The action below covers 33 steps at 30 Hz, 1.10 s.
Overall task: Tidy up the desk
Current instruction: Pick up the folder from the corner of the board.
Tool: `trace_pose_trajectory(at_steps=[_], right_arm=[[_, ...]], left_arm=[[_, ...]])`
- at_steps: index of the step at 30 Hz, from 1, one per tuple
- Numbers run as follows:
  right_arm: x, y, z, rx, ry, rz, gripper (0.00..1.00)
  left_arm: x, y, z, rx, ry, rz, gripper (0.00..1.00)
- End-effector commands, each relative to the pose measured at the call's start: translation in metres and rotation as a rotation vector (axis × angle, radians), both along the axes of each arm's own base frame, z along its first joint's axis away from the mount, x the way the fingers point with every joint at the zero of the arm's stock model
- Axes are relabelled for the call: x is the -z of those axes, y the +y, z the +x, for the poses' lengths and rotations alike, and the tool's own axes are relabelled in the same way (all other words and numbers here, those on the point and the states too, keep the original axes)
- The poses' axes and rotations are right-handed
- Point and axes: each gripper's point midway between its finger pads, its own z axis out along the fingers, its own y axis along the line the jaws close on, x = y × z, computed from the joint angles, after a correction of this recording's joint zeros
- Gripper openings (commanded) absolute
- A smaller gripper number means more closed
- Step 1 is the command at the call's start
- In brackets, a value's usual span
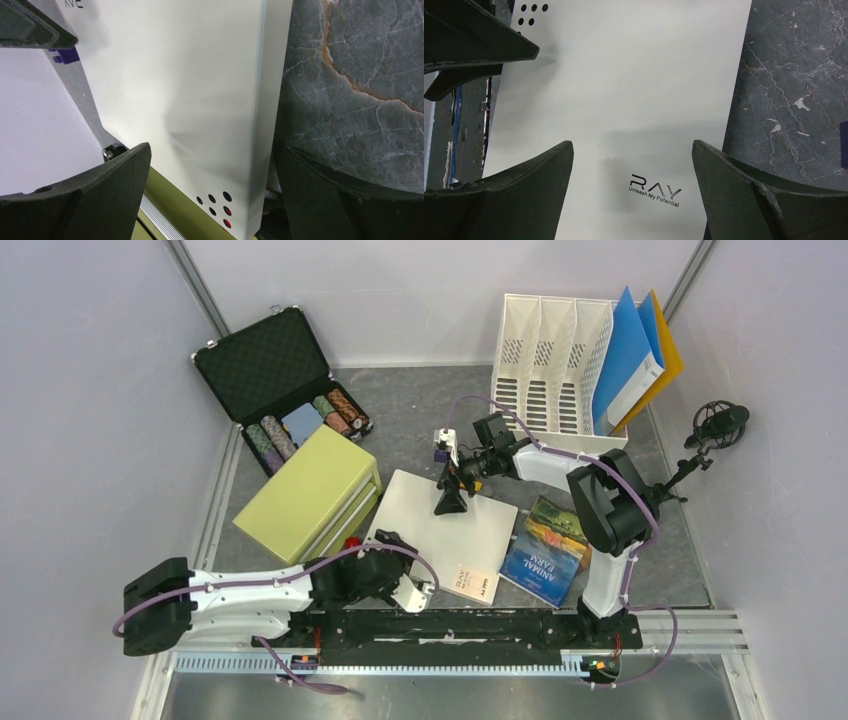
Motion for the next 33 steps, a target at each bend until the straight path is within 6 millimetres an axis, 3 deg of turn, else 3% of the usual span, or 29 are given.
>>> trace_pose_trajectory(at_steps=[1, 9, 18, 24, 27, 33], right_arm=[[0.018, -0.004, -0.007, 0.003, 0.057, -0.059, 0.95], [0.015, -0.005, -0.005, -0.001, 0.043, -0.072, 0.93], [0.001, -0.005, 0.001, -0.010, 0.012, -0.086, 0.92], [-0.015, -0.002, 0.011, -0.010, -0.024, -0.092, 0.92], [-0.029, -0.001, 0.022, -0.002, -0.068, -0.096, 0.93], [-0.082, 0.003, 0.053, 0.062, -0.207, -0.080, 0.95]], left_arm=[[-0.013, -0.013, 0.008, 0.080, -0.122, -0.025, 0.98], [-0.028, -0.019, 0.011, 0.101, -0.151, -0.019, 0.79], [-0.038, -0.018, 0.013, 0.116, -0.179, 0.007, 0.41], [-0.058, -0.017, 0.022, 0.109, -0.259, 0.003, 0.35], [-0.072, -0.020, 0.027, 0.100, -0.303, -0.011, 0.24], [-0.106, -0.031, 0.037, 0.079, -0.364, -0.054, 0.02]])
